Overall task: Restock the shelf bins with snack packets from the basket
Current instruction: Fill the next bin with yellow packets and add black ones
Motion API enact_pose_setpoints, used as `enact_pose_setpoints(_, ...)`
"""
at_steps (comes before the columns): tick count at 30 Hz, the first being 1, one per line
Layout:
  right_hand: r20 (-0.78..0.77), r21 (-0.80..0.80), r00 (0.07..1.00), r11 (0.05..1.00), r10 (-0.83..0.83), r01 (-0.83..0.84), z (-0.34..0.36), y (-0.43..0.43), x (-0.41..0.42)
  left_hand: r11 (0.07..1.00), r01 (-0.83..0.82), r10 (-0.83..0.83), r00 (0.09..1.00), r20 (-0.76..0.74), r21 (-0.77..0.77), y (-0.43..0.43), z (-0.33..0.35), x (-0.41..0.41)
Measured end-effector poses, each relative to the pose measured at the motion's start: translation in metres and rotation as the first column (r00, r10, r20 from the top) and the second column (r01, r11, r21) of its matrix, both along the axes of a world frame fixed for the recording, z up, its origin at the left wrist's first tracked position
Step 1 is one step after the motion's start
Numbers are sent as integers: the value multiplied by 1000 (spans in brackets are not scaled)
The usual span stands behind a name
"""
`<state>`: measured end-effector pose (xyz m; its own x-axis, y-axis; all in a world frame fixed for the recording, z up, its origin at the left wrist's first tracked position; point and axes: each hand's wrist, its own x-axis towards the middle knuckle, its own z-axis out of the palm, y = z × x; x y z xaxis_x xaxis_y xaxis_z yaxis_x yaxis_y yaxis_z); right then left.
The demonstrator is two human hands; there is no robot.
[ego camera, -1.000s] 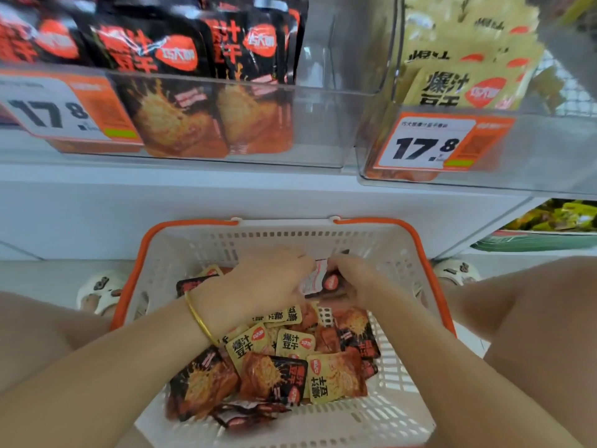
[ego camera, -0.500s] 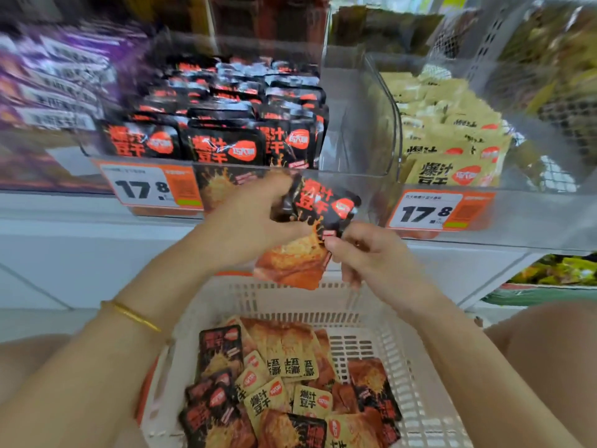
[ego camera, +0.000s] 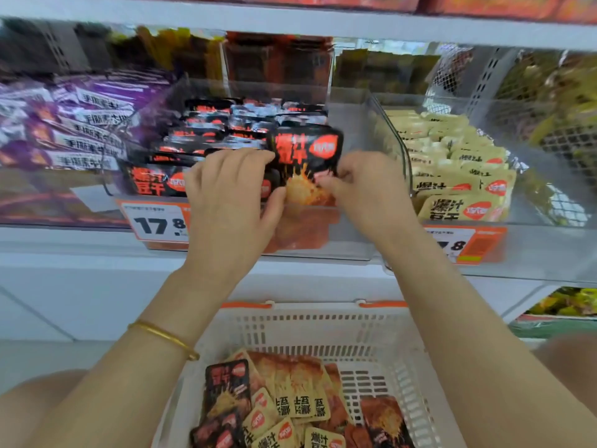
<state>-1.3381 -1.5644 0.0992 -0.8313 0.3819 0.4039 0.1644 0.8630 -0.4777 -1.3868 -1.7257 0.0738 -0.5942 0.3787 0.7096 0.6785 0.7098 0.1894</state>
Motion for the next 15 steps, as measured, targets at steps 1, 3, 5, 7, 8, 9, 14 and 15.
enact_pose_setpoints(1, 55, 4, 998, 1000, -1, 1, -3, -1, -2, 1000, -21, 21, 1000, 3, -16, 1, -1, -1)
enact_pose_setpoints(3, 153, -21, 988, 1000, 6, -3, -2, 1, -5, 998, -58, 58, 998, -7, -36, 2, -1, -3)
enact_pose_setpoints(5, 291, -24, 956, 999, 50, -45, 6, 4, -7, 997, -65, 65, 998, -11, -45, 3, -2, -4)
enact_pose_setpoints(7, 337, -42, 938, 997, 80, -70, 13, 4, -5, 998, -48, 48, 999, -11, -46, 4, -1, -4)
enact_pose_setpoints(8, 309, -70, 947, 995, 94, -76, 14, 4, -4, 998, -38, 37, 999, -12, -43, 4, -1, -4)
enact_pose_setpoints(9, 256, -97, 961, 992, 103, -80, 14, 4, -4, 999, -29, 28, 1000, -10, -43, 4, -1, -5)
enact_pose_setpoints(14, 96, -75, 992, 995, 80, -73, 7, 4, -8, 999, 12, -9, 999, 53, -51, 6, 0, -6)
enact_pose_setpoints(15, 51, -94, 996, 993, 72, -67, 6, 3, -9, 999, 25, -22, 998, 60, -43, 6, 0, -6)
